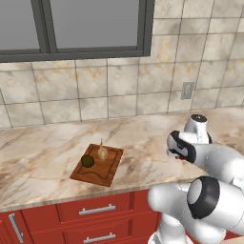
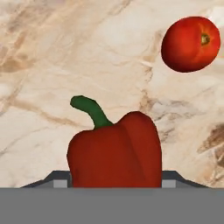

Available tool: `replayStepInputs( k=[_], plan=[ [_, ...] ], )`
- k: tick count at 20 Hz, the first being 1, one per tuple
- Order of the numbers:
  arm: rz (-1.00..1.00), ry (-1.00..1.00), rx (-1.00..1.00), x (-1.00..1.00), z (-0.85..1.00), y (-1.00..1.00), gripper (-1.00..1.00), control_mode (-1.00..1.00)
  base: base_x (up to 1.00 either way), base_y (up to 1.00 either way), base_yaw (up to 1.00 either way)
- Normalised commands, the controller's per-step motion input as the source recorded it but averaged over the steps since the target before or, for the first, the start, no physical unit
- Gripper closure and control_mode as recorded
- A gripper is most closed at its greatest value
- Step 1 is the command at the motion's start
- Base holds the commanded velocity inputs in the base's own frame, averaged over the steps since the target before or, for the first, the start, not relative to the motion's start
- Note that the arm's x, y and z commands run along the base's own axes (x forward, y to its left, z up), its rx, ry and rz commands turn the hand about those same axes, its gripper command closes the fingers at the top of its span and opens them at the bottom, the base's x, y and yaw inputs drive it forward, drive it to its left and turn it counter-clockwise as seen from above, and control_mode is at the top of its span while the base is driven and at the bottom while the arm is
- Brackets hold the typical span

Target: Place the avocado, onion, tomato, and bell pepper on the cutting board.

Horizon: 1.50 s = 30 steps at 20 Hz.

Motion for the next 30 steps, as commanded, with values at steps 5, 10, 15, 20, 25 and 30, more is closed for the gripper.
replayStepInputs(
  k=[5, 10, 15, 20, 25, 30],
  plan=[
    [0.14, -0.25, 0.00, -0.51, 1.00, 0.71, 1.00, -1.00, 0.00, 0.00, 0.00],
    [0.12, -0.08, 0.00, -0.27, 0.91, 0.99, 1.00, -1.00, 0.00, 0.00, 0.00],
    [0.11, -0.03, -0.01, -0.12, 0.70, 1.00, 1.00, -1.00, 0.00, 0.00, 0.00],
    [0.07, 0.00, -0.01, 0.00, 0.37, 0.98, 1.00, -1.00, 0.00, 0.00, 0.00],
    [0.06, 0.06, 0.00, 0.00, 0.03, 0.81, 1.00, -1.00, 0.00, 0.00, 0.00],
    [0.06, 0.03, 0.00, 0.02, -0.26, 0.60, 1.00, -1.00, 0.00, 0.00, 0.00]
  ],
)
